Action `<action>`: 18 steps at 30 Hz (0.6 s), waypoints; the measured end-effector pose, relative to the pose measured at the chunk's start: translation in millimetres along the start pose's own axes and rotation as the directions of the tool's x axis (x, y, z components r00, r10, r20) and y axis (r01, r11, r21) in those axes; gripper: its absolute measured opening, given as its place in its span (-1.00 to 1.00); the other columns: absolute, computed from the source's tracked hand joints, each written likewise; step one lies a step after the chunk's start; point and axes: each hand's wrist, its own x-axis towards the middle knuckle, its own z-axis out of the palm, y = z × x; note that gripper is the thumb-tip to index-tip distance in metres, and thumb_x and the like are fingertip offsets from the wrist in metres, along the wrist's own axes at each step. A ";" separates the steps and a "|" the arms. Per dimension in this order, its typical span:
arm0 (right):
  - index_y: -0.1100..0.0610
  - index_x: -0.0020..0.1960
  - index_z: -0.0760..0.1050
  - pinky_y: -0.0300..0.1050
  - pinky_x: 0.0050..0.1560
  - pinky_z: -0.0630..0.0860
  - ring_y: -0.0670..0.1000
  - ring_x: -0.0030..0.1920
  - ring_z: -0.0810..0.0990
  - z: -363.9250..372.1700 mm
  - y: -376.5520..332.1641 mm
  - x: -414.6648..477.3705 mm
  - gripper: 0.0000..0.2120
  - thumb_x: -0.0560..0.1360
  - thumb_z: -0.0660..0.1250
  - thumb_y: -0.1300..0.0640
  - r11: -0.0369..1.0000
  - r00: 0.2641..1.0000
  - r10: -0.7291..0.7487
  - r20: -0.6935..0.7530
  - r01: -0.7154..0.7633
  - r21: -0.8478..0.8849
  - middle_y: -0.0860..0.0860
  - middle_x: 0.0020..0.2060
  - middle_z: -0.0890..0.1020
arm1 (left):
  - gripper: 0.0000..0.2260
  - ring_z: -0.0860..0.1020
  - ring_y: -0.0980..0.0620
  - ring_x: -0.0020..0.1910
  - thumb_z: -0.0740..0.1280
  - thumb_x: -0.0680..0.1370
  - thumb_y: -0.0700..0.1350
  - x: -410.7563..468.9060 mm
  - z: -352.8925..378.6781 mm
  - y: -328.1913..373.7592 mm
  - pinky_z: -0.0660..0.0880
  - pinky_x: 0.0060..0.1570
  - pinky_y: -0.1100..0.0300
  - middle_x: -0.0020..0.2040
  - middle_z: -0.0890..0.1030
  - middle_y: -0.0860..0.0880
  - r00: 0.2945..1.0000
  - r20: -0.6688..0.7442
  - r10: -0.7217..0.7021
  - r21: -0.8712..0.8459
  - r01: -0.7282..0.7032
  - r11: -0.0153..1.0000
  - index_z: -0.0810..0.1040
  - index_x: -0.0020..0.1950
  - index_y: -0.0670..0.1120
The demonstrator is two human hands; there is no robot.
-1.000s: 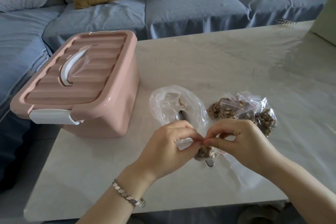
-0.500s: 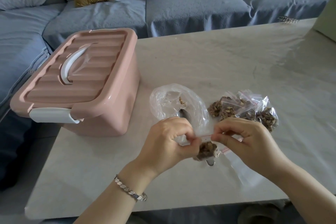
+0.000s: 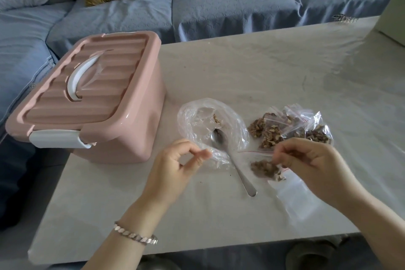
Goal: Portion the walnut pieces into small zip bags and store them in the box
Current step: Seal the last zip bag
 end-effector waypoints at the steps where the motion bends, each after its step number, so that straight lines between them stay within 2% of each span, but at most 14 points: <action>1: -0.14 -0.23 0.55 -0.36 -0.33 0.44 -0.09 -0.33 0.55 2.7 -0.3 -0.2 -0.92 0.39 0.39 -0.12 1.000 0.999 0.013 0.039 -0.012 -0.009 -0.13 -0.34 0.62 | -0.79 0.55 0.25 -0.15 0.34 0.37 0.29 -1.5 3.8 4.8 0.40 -0.07 0.41 -0.20 0.60 0.17 0.998 0.060 -0.022 -0.010 0.023 1.000 0.55 -0.21 0.18; 3: -0.09 -0.27 0.54 -0.43 -0.27 0.40 -0.16 -0.29 0.54 14.7 -0.8 -0.3 -0.80 0.44 0.39 0.19 0.999 0.997 0.026 0.077 -0.024 -0.028 -0.20 -0.32 0.60 | -0.75 0.55 0.28 -0.04 0.39 0.37 0.18 -5.4 18.1 13.4 0.37 0.00 0.47 -0.08 0.62 0.19 0.984 0.175 -0.023 0.006 0.022 1.000 0.59 -0.01 0.14; 4: -0.10 -0.29 0.53 -0.41 -0.26 0.41 -0.15 -0.27 0.54 20.2 -0.9 -0.7 -0.75 0.46 0.37 0.22 0.999 0.996 0.036 0.079 -0.033 -0.038 -0.21 -0.30 0.60 | -0.76 0.55 0.28 -0.05 0.41 0.39 0.12 -6.8 26.0 16.2 0.39 -0.02 0.45 -0.08 0.62 0.18 0.977 0.211 -0.018 0.020 0.014 1.000 0.62 0.00 0.07; 7: -0.13 -0.25 0.49 -0.38 -0.22 0.44 -0.14 -0.20 0.55 29.6 -6.3 -0.5 -0.75 0.50 0.30 0.20 0.998 0.995 0.041 0.086 -0.037 -0.050 -0.21 -0.20 0.59 | -0.95 0.57 0.20 -0.16 0.40 0.45 -0.04 -6.5 36.6 21.3 0.46 -0.11 0.34 -0.21 0.63 0.12 0.977 0.198 -0.073 0.003 0.074 0.997 0.65 -0.16 0.01; 9: -0.20 -0.20 0.47 -0.42 -0.20 0.43 -0.18 -0.16 0.56 31.1 -7.8 0.6 -0.71 0.50 0.30 0.21 0.998 0.996 0.027 0.089 -0.023 -0.052 -0.22 -0.17 0.59 | -0.93 0.58 0.15 -0.19 0.39 0.46 -0.04 -6.0 36.5 21.0 0.50 -0.12 0.24 -0.24 0.63 0.09 0.975 0.204 -0.085 -0.014 0.090 0.996 0.65 -0.18 0.01; 12: -0.24 -0.20 0.48 -0.38 -0.27 0.46 -0.16 -0.18 0.55 33.4 -9.0 1.3 -0.75 0.47 0.35 0.13 0.992 0.993 -0.015 0.119 0.029 -0.119 -0.18 -0.26 0.60 | -0.83 0.58 0.09 -0.20 0.34 0.46 0.06 -6.6 36.4 22.3 0.51 -0.15 0.11 -0.26 0.62 0.08 0.971 0.237 -0.030 0.028 0.024 0.999 0.65 -0.18 0.00; 15: -0.08 -0.19 0.57 -0.46 -0.23 0.39 -0.19 -0.20 0.53 32.0 -8.5 2.5 -0.95 0.44 0.37 0.06 0.984 0.991 -0.046 0.122 0.066 -0.165 -0.22 -0.30 0.56 | -0.77 0.59 0.12 -0.20 0.27 0.44 0.13 -9.1 35.9 21.4 0.51 -0.18 0.14 -0.24 0.64 0.09 0.975 0.222 -0.009 0.024 0.004 1.000 0.62 -0.08 0.04; 18: -0.02 -0.26 0.64 -0.43 -0.28 0.39 -0.15 -0.28 0.54 25.4 -5.7 1.2 -0.86 0.32 0.39 -0.07 0.993 0.996 -0.056 0.073 0.063 -0.102 -0.15 -0.38 0.60 | -0.83 0.60 0.14 -0.25 0.32 0.45 0.09 -12.9 36.1 22.1 0.50 -0.21 0.22 -0.26 0.66 0.08 0.974 0.227 -0.030 -0.048 0.042 0.998 0.62 -0.04 0.07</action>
